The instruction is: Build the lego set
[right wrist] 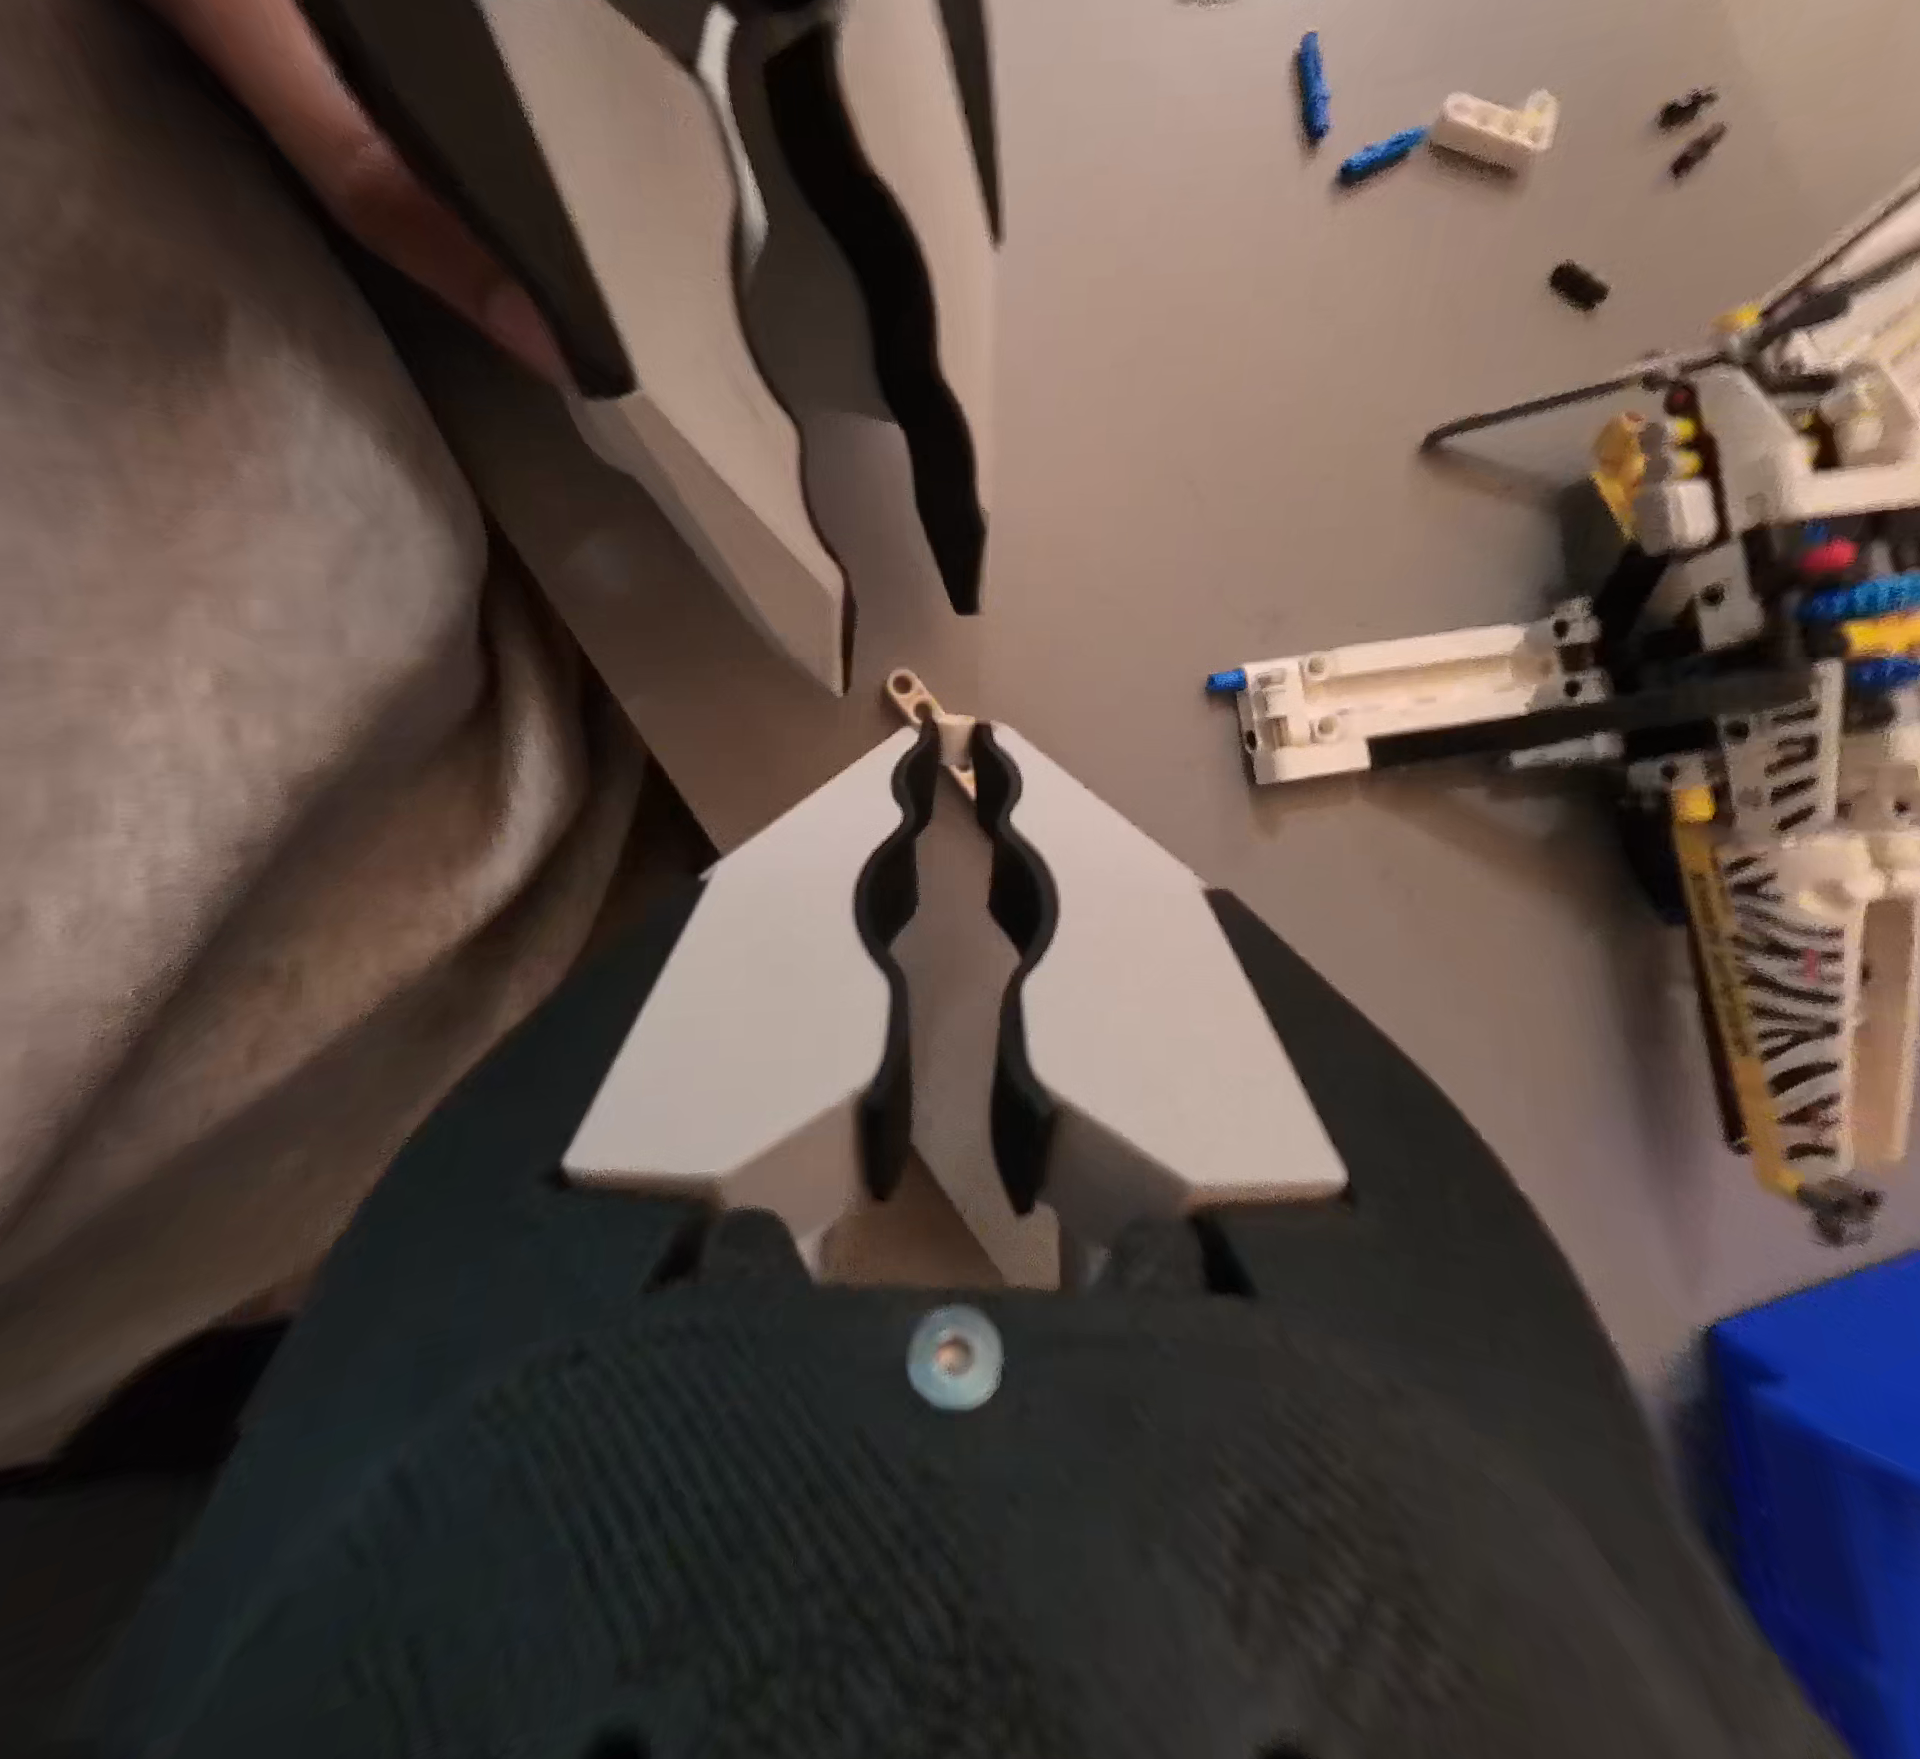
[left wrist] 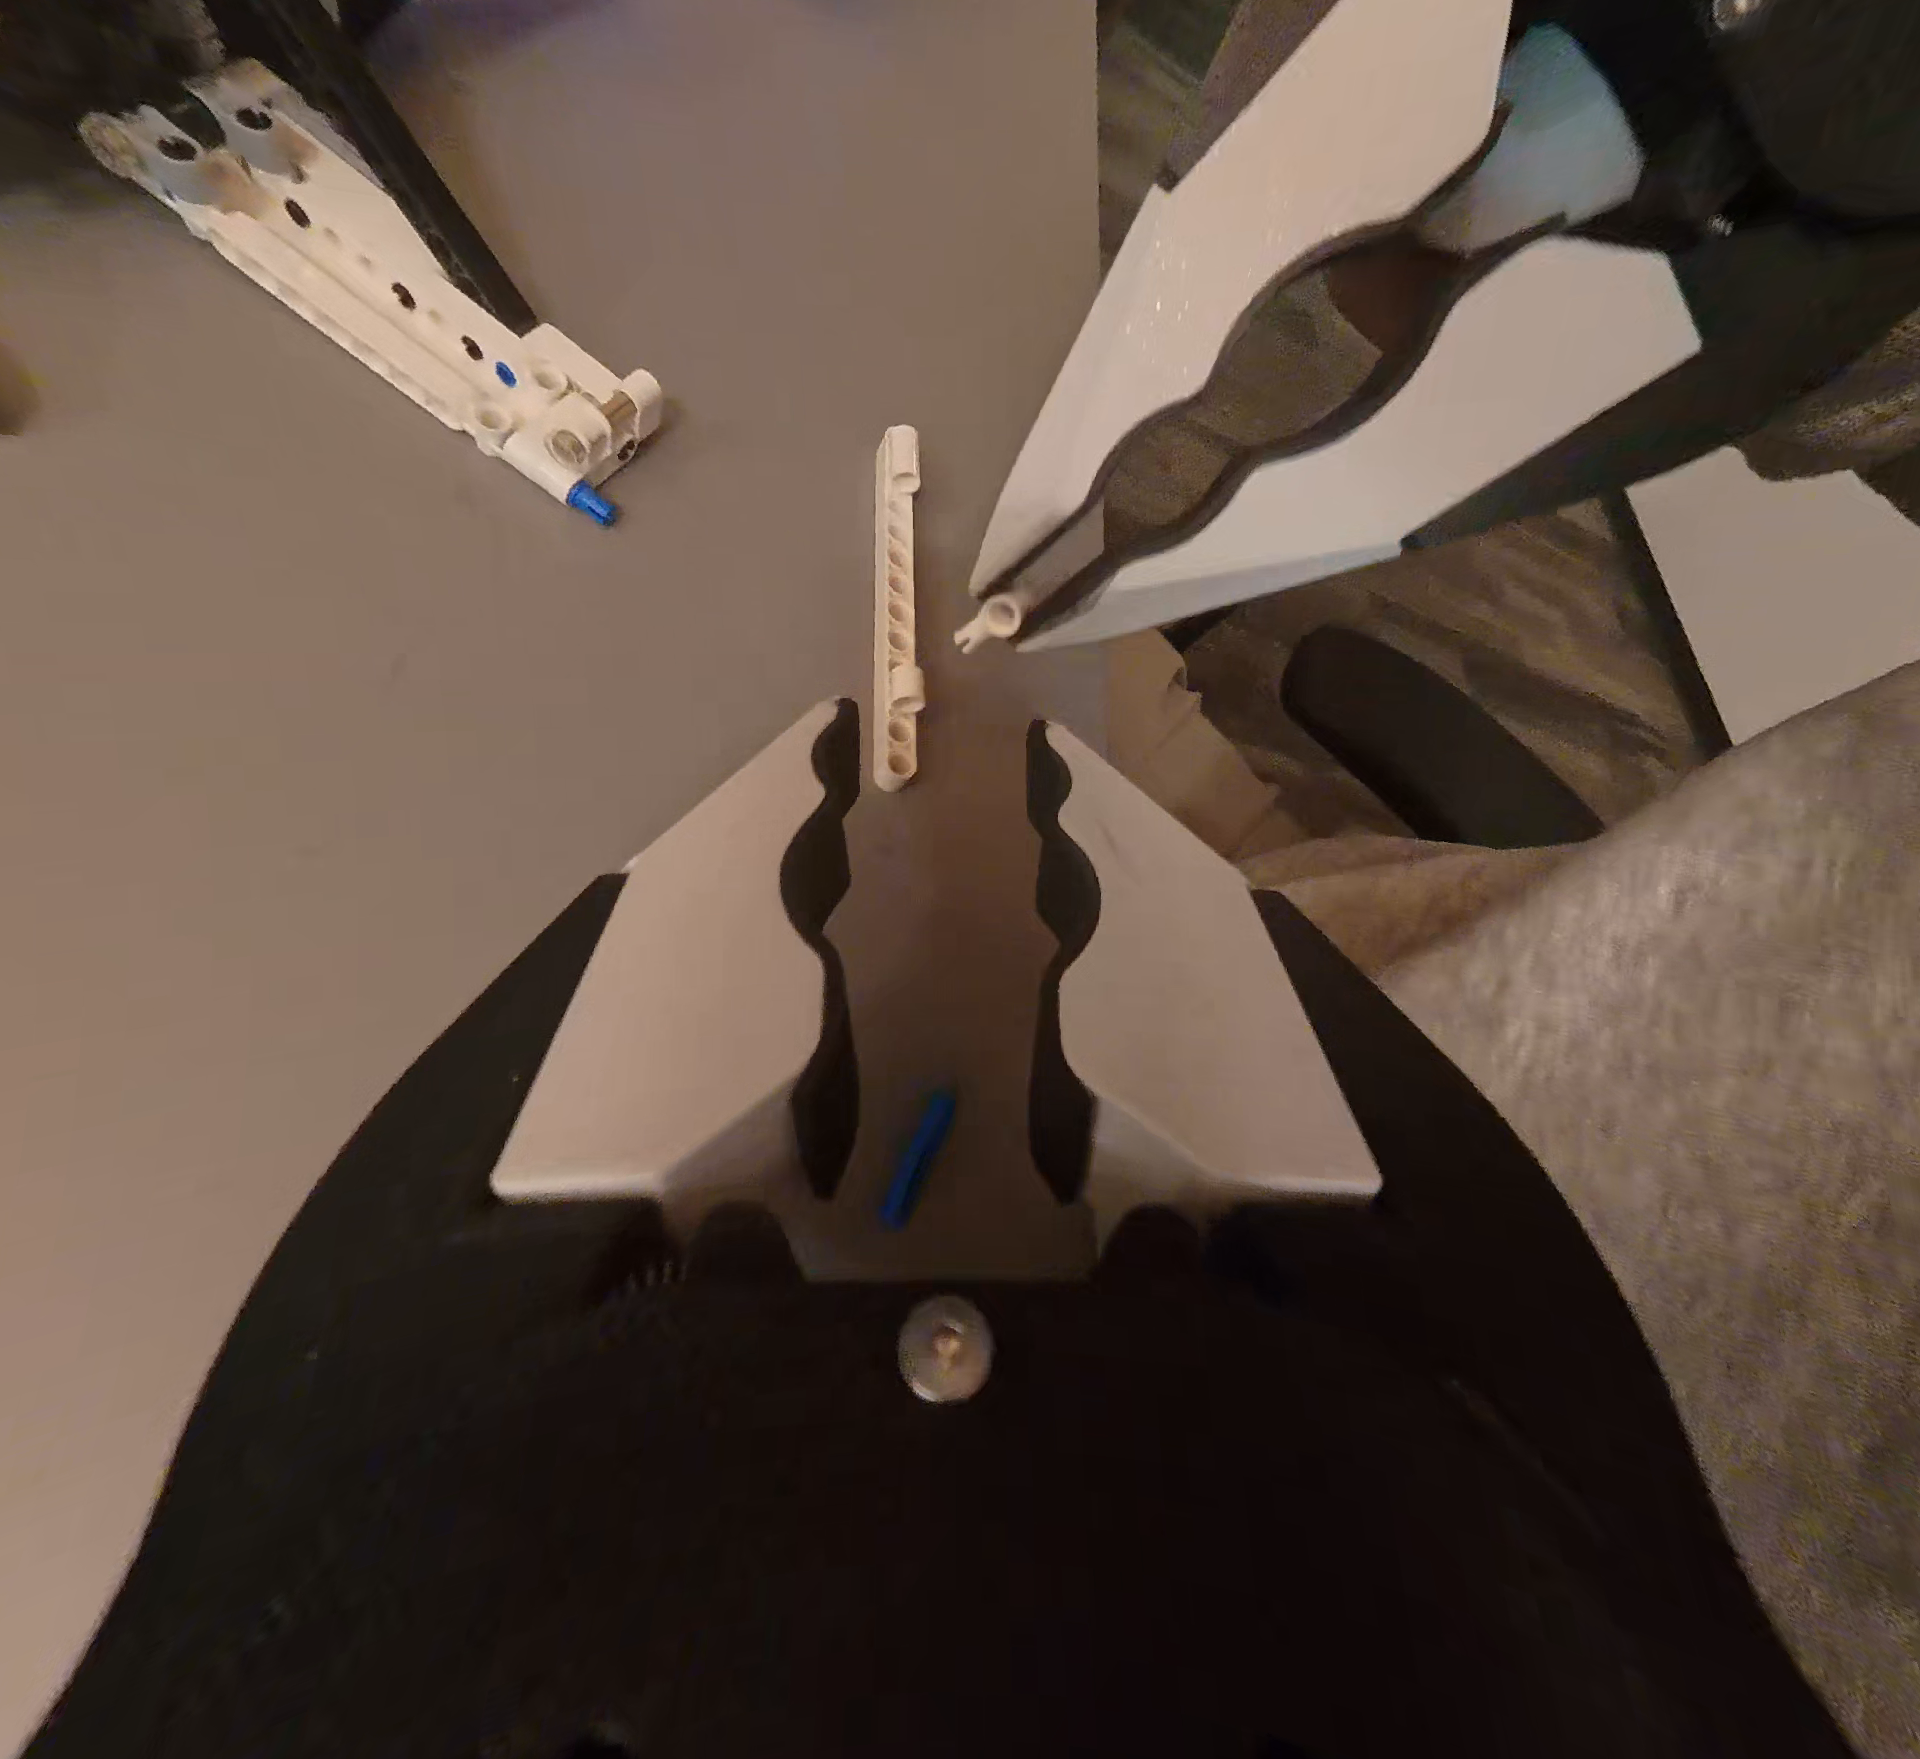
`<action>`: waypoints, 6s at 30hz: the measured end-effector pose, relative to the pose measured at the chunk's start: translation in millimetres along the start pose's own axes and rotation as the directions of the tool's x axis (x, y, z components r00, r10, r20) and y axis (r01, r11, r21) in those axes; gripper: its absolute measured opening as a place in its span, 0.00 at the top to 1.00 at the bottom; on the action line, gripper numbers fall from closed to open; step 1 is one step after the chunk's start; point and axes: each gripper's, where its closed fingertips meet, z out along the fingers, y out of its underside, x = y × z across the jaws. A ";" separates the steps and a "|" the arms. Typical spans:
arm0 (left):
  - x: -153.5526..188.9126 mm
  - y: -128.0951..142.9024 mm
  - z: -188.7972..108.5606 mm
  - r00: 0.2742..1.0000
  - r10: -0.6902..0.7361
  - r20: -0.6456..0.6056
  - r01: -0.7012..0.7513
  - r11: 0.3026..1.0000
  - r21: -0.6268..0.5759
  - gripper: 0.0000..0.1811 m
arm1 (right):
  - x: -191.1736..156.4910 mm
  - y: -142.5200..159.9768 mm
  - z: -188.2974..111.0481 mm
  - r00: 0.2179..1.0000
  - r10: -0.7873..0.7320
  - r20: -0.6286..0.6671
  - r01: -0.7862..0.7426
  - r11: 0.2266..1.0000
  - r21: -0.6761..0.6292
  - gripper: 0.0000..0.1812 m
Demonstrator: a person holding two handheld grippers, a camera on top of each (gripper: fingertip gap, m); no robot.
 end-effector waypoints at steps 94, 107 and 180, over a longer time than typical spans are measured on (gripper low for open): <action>-6.9 12.8 12.5 0.938 -0.311 -0.154 0.295 0.948 -0.118 0.97 | -12.5 14.9 34.9 0.848 -0.373 0.376 0.458 0.873 -0.167 0.97; -6.5 12.8 12.5 0.937 -0.312 -0.158 0.295 0.948 -0.119 0.97 | 4.9 7.6 20.2 0.992 -0.021 0.125 0.034 0.994 -0.107 0.79; -182.2 -19.8 -320.6 0.402 -0.350 0.846 -0.404 0.762 0.507 1.00 | 225.9 -80.4 -69.7 0.682 0.454 -0.573 0.082 0.732 0.677 0.70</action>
